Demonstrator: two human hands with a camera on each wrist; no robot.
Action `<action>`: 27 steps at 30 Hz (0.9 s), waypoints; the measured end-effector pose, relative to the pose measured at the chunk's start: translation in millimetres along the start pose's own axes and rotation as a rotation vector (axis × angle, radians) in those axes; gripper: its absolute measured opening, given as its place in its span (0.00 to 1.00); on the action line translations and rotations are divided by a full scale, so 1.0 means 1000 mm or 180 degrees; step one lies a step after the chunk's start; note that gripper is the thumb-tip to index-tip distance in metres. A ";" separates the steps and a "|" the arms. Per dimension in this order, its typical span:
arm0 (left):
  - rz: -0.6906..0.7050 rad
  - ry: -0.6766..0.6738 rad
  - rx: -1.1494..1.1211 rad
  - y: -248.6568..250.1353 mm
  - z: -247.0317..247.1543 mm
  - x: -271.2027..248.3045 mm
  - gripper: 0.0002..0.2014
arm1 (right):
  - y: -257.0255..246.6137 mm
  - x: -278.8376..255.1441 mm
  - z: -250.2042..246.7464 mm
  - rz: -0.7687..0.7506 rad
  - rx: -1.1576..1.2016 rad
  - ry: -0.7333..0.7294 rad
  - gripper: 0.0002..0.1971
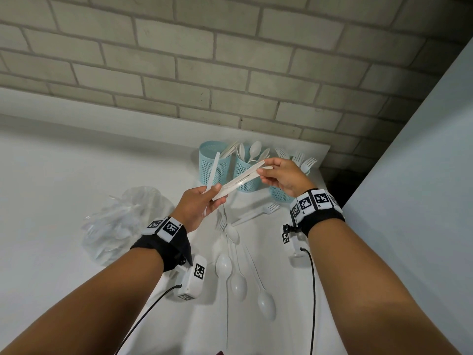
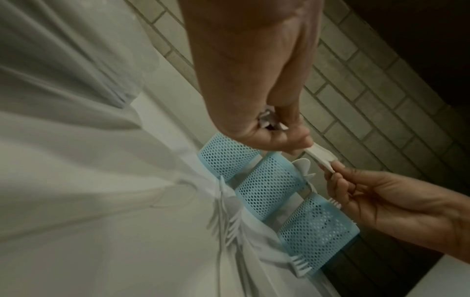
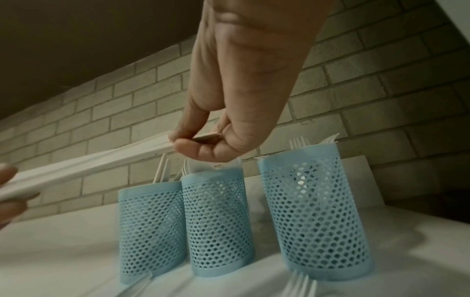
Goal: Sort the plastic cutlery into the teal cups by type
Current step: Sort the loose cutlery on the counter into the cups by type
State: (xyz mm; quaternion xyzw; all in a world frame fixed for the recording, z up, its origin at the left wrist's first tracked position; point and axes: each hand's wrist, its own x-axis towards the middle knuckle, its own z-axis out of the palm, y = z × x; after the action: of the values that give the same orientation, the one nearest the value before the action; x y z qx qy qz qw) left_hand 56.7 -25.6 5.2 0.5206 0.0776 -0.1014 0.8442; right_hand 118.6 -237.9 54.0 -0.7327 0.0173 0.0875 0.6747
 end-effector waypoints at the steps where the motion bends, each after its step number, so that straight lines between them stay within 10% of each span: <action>1: 0.0006 0.0009 0.0008 0.001 0.001 0.000 0.14 | 0.000 -0.001 -0.001 -0.0016 0.0183 -0.0027 0.11; 17: 0.0108 0.0101 0.0633 0.002 0.002 -0.001 0.12 | -0.013 0.001 0.001 -0.0304 0.1769 0.0813 0.13; 23: 0.0182 0.0022 0.1191 0.001 0.005 0.001 0.07 | -0.019 -0.003 0.019 -0.1212 -0.1531 0.0550 0.17; 27: 0.0322 0.0206 0.0855 0.002 0.007 0.003 0.07 | -0.024 -0.010 0.027 -0.0349 -0.2385 -0.0242 0.17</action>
State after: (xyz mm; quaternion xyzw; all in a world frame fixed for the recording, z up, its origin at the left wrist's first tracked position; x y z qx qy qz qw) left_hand 60.5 -30.8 9.5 0.6352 0.0643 -0.0513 0.7680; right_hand 109.2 -209.7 77.2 -0.9247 -0.0802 0.0786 0.3639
